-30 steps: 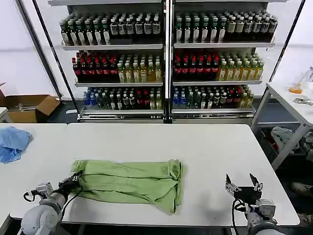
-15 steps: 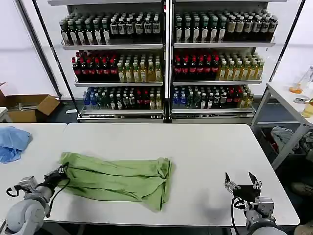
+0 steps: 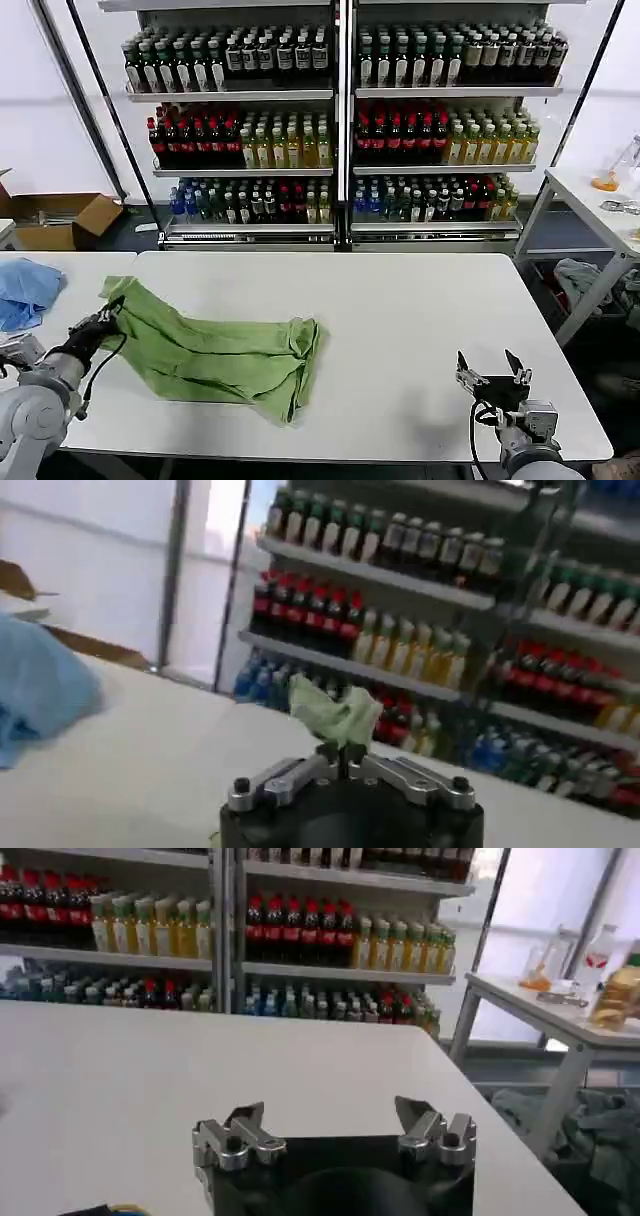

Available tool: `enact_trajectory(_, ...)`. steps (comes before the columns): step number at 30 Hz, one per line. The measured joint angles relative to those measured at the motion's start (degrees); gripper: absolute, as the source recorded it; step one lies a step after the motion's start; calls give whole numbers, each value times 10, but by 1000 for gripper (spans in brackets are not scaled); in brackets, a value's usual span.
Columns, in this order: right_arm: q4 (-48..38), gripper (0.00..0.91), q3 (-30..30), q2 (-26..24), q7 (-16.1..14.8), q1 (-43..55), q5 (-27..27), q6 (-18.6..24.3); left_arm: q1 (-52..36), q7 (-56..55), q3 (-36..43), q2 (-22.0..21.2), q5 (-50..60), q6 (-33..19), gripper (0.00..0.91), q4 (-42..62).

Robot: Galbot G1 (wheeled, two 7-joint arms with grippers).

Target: Fold and organize the clothes.

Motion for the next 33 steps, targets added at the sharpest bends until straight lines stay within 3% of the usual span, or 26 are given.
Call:
enact_trajectory(9, -6, 907, -1, -3, -1, 1, 0, 1, -15, -37, 82, -35, -76, 16, 20, -90)
enact_trajectory(17, -14, 907, -4, -9, -2, 8, 0, 3, -35, -71, 183, -70, -72, 25, 30, -110)
enact_trajectory(18, -14, 907, -5, -9, -2, 9, 0, 3, -38, -74, 195, -74, -66, 26, 121, -110)
enact_trajectory(20, -16, 907, -7, -9, -2, 11, 0, 3, -46, -82, 220, -83, -50, 28, 836, -106)
enact_trajectory(21, -16, 907, -8, -9, -2, 12, 0, 3, -49, -85, 231, -86, -42, 29, 907, -103)
enact_trajectory(33, -16, 907, -10, -10, -3, 11, 0, 5, -59, -70, 309, -94, 39, 45, 907, -98)
